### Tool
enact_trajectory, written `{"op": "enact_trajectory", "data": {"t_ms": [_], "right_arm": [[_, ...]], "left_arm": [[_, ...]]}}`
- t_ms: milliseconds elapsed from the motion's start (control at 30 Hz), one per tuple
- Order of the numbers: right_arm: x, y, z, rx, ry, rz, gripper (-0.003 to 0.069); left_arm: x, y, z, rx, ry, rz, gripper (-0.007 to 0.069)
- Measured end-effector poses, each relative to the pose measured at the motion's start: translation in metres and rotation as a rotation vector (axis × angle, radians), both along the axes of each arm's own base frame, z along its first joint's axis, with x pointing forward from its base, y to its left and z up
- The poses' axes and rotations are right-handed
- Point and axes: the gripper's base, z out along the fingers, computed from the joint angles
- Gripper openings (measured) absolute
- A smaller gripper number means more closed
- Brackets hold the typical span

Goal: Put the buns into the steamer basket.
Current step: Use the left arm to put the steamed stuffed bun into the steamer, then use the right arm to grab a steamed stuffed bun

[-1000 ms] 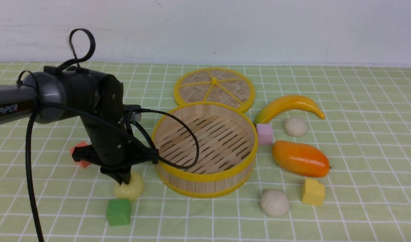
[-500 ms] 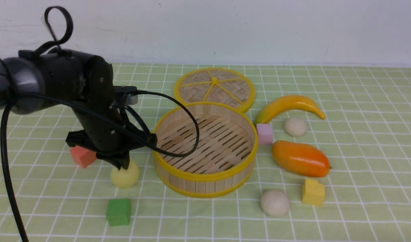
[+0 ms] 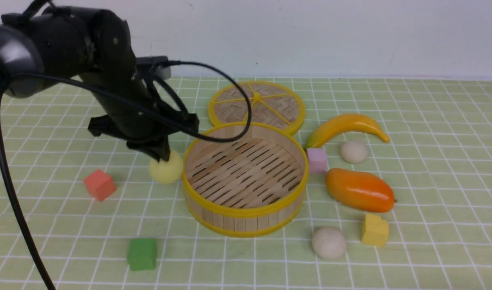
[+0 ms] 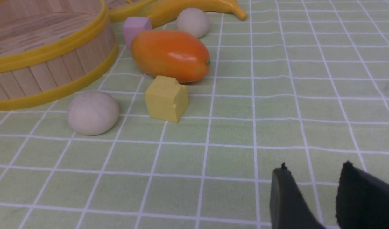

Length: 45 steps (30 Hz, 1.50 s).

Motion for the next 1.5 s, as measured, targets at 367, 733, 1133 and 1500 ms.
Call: {"op": "enact_trajectory", "data": {"t_ms": [367, 733, 1133, 1500], "right_arm": [[0.000, 0.000, 0.000, 0.000, 0.000, 0.000, 0.0241], [0.000, 0.000, 0.000, 0.000, 0.000, 0.000, 0.0241], [0.000, 0.000, 0.000, 0.000, 0.000, 0.000, 0.0241], [0.000, 0.000, 0.000, 0.000, 0.000, 0.000, 0.0241]], "left_arm": [[0.029, -0.027, -0.035, -0.219, -0.008, -0.010, -0.0011], [0.039, -0.032, -0.057, -0.249, 0.003, 0.021, 0.0016], [0.032, -0.030, -0.059, -0.209, 0.073, -0.011, 0.0254], [0.014, -0.024, -0.021, -0.191, 0.056, -0.053, 0.0377]]}}
